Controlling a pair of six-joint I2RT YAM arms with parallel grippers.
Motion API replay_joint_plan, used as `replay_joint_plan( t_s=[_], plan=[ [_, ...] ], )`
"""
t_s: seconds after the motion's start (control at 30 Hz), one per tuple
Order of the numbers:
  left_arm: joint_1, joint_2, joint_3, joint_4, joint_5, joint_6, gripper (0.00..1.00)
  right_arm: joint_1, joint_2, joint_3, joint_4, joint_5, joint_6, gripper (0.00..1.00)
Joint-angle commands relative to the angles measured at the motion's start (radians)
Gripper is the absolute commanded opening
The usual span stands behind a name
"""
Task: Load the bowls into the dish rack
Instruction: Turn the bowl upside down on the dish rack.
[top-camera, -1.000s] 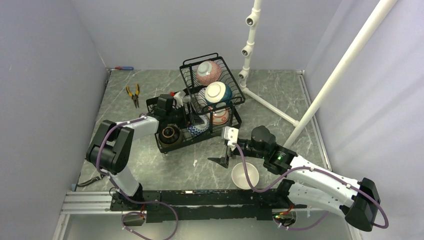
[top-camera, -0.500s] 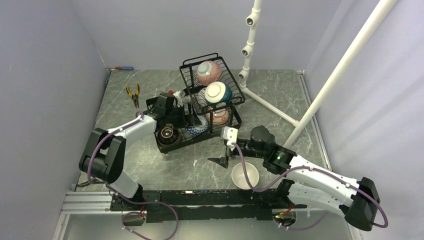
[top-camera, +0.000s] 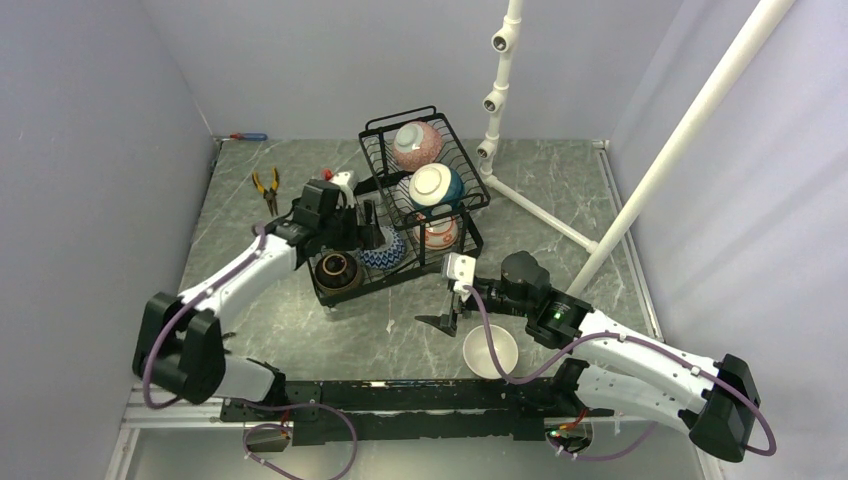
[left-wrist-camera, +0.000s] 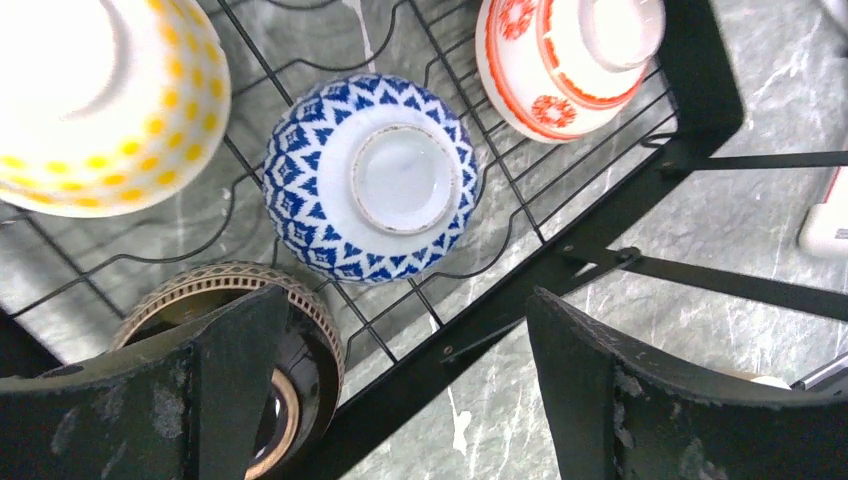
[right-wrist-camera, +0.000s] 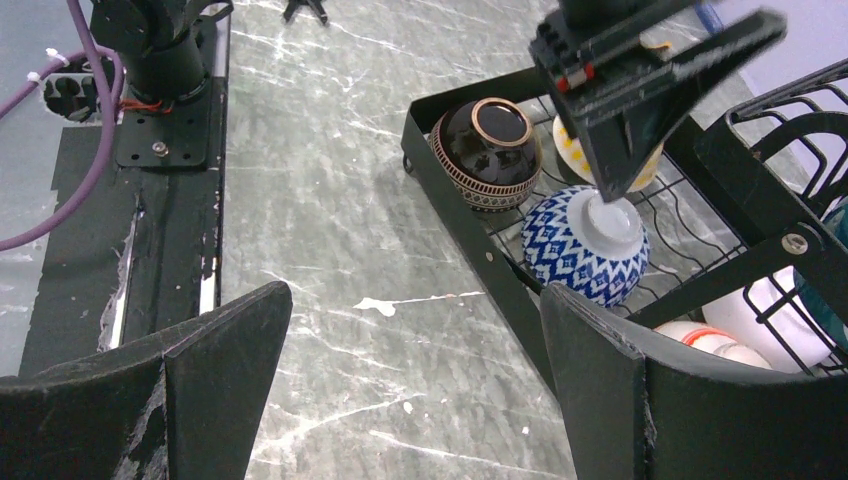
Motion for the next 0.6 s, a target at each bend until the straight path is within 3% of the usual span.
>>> replay_joint_plan(
  t_s=[0.0, 0.43, 0.47, 0.57],
  plan=[
    [-0.004, -0.164, 0.0, -0.02, -0.094, 0.058, 0.94, 0.003, -0.016, 0.009, 0.019, -0.012, 0.012, 1.0],
    [-0.004, -0.654, -0.188, -0.085, -0.149, 0.031, 0.94, 0.003, -0.075, -0.054, -0.032, 0.101, 0.176, 1.0],
    [-0.004, -0.756, -0.263, -0.079, -0.144, 0.002, 0.94, 0.003, -0.107, -0.071, -0.046, 0.17, 0.237, 1.0],
    [-0.004, -0.837, -0.346, -0.016, -0.047, 0.025, 0.94, 0.003, -0.144, -0.082, -0.069, 0.313, 0.335, 1.0]
  ],
)
